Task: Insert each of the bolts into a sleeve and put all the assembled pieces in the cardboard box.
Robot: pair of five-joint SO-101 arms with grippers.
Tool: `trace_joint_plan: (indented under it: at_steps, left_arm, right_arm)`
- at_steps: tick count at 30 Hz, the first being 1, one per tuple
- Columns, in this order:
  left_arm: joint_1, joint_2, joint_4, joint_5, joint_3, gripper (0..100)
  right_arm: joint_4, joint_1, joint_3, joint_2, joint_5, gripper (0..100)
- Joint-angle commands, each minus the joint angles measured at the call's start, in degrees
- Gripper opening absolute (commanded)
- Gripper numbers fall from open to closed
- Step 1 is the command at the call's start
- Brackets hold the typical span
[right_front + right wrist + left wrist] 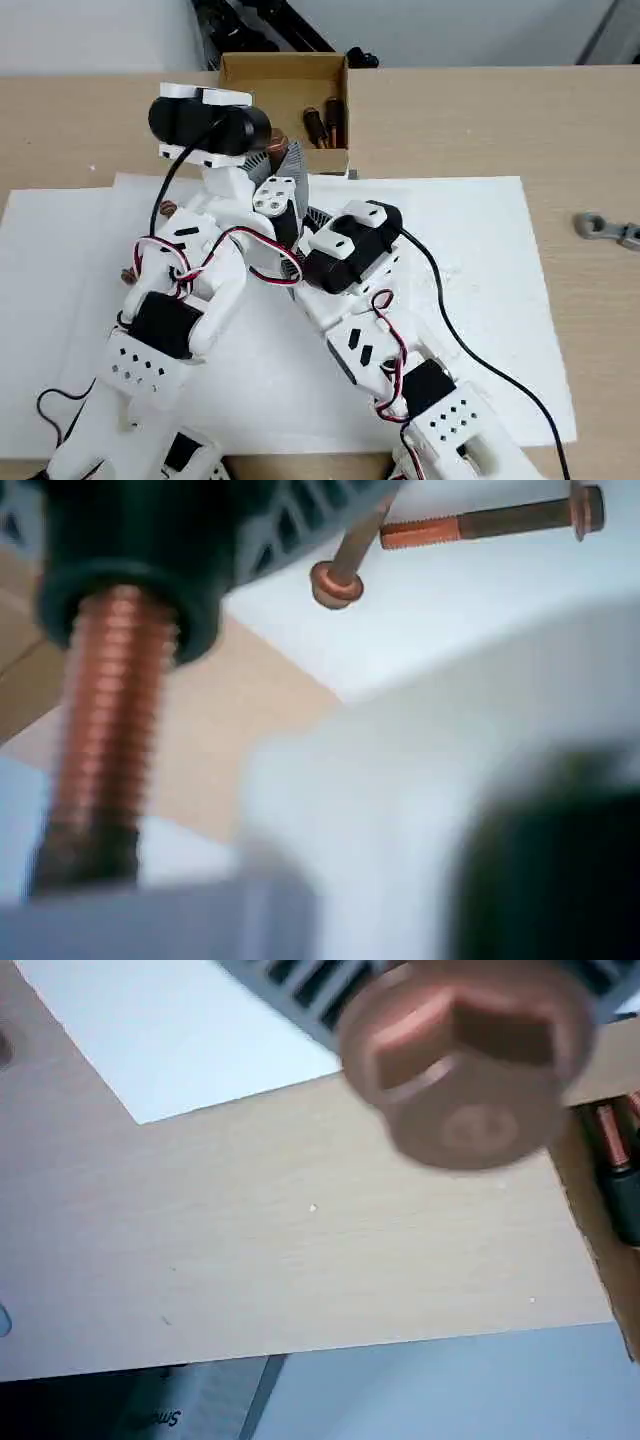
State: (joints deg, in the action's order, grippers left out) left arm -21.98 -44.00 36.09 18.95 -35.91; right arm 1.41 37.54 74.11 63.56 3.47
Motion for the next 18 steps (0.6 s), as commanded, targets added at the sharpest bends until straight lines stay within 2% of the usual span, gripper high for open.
trace_joint_plan:
  at_steps: [1, 7, 18]
  left_arm:
    - [-0.4, -0.9, -1.1, -0.3, 0.7, 0]
    - [-4.0, -0.9, 1.8, -2.7, 3.1, 0]
    - [-3.9, -1.0, 2.1, -3.6, 3.4, 0]
  right_arm:
    - [-1.8, 0.3, -1.1, 0.0, 0.4, 0.3]
    - [-1.6, 0.3, -1.1, 0.0, 0.4, 0.3]
    - [-1.5, 0.3, -1.1, 0.0, 0.4, 0.3]
